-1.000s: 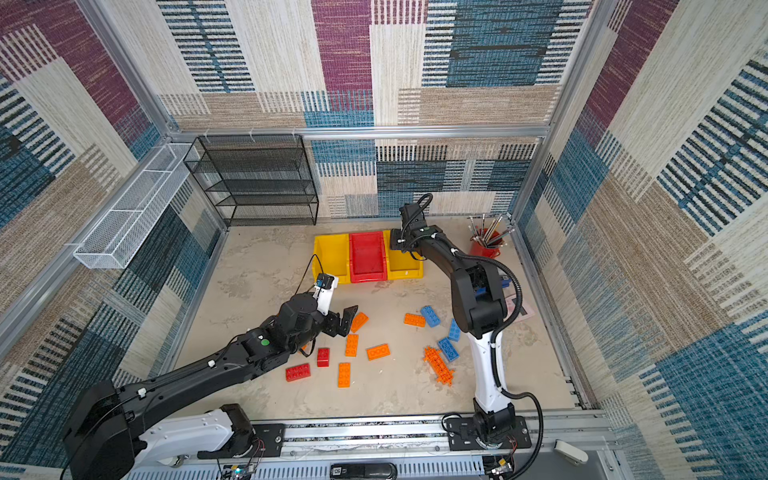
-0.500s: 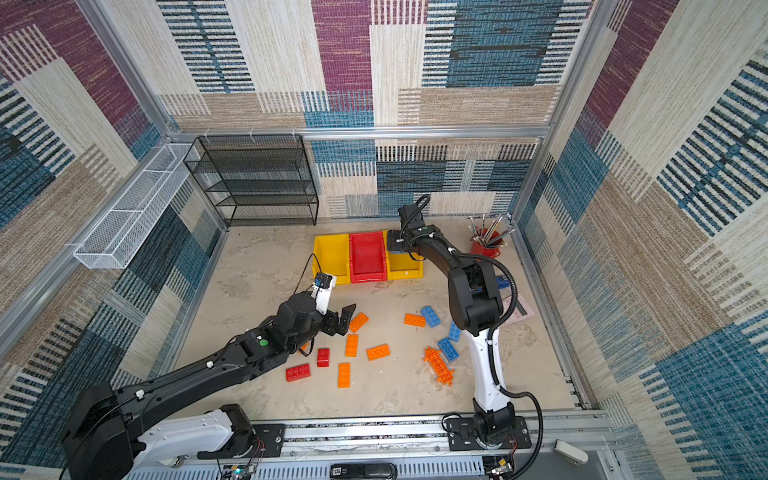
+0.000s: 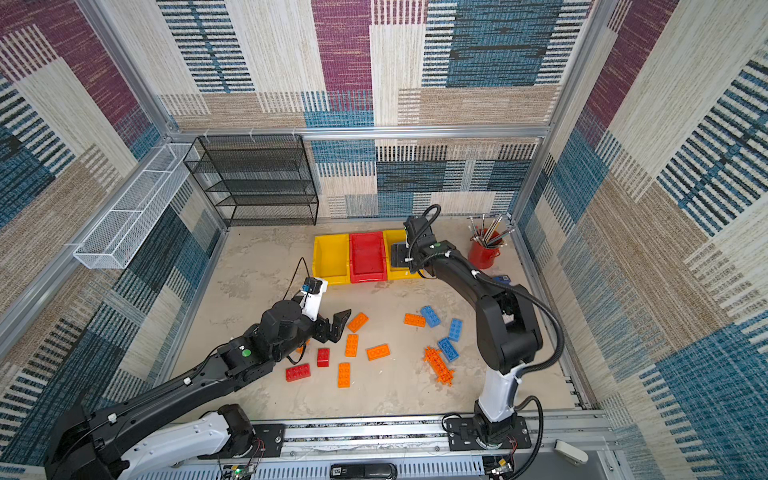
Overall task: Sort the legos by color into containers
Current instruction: 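Move the right gripper back and grasp another blue brick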
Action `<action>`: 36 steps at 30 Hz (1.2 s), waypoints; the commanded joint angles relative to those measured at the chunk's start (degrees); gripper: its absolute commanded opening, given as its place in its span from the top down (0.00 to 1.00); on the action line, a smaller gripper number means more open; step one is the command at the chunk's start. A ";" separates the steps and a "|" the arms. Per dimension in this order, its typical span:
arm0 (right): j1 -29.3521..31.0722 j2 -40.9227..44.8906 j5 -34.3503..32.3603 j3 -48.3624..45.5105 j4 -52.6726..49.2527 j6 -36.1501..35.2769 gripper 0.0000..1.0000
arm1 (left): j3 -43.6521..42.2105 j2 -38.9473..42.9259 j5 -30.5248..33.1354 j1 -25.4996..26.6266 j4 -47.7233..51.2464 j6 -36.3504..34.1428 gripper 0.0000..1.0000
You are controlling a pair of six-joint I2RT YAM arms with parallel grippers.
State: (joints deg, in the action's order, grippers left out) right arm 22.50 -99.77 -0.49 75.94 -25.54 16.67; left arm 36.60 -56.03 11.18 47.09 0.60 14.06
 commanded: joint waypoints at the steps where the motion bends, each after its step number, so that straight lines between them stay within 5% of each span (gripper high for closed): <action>1: 0.43 7.33 -0.42 -10.48 1.90 3.38 0.19 | -1.36 2.01 -5.07 0.42 2.11 3.61 0.01; 7: 0.59 19.13 -0.36 -27.63 3.87 7.16 0.21 | -3.79 3.74 -8.69 1.87 1.90 6.97 0.01; 12: 0.55 20.92 -1.23 -33.16 5.88 7.60 0.21 | -4.34 2.71 -9.98 3.03 0.64 7.84 0.01; 29: -2.54 14.67 -3.85 -32.44 8.58 5.73 0.29 | -1.30 -3.26 -7.38 3.07 0.15 5.56 0.01; 36: -3.68 13.56 -3.79 -32.55 8.77 5.17 0.44 | -0.37 -5.03 -7.25 3.08 -0.80 5.21 0.01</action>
State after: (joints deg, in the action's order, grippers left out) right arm 19.07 -85.97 -4.08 43.22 -18.68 22.39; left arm 35.51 -60.84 2.90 50.17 1.48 20.62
